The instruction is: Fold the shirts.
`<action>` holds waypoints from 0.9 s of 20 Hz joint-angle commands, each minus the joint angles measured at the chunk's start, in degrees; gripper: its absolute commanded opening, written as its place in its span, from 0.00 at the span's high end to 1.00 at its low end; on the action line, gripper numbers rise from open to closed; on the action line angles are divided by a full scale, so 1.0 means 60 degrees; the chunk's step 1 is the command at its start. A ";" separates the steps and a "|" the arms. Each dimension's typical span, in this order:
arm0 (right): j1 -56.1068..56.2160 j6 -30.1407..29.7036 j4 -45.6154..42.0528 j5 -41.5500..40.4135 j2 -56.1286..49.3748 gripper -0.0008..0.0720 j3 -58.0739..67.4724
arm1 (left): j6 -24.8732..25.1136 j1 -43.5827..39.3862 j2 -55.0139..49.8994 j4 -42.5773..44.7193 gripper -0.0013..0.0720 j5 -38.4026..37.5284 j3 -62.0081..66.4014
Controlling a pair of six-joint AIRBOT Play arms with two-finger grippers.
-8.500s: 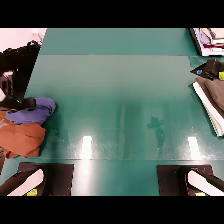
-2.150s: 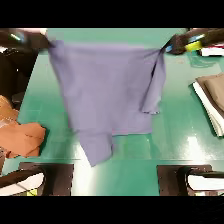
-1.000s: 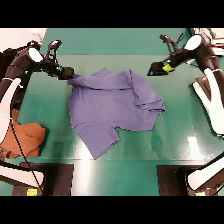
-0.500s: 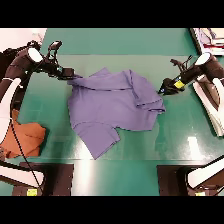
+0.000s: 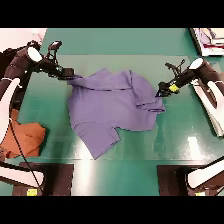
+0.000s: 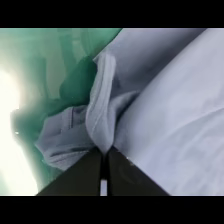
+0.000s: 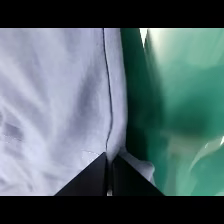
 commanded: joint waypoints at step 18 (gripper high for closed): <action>-0.0736 0.0262 -0.0011 -0.0193 0.7894 0.97 0.3042 | -0.0262 0.0076 0.7275 0.0608 0.95 0.0670 0.5355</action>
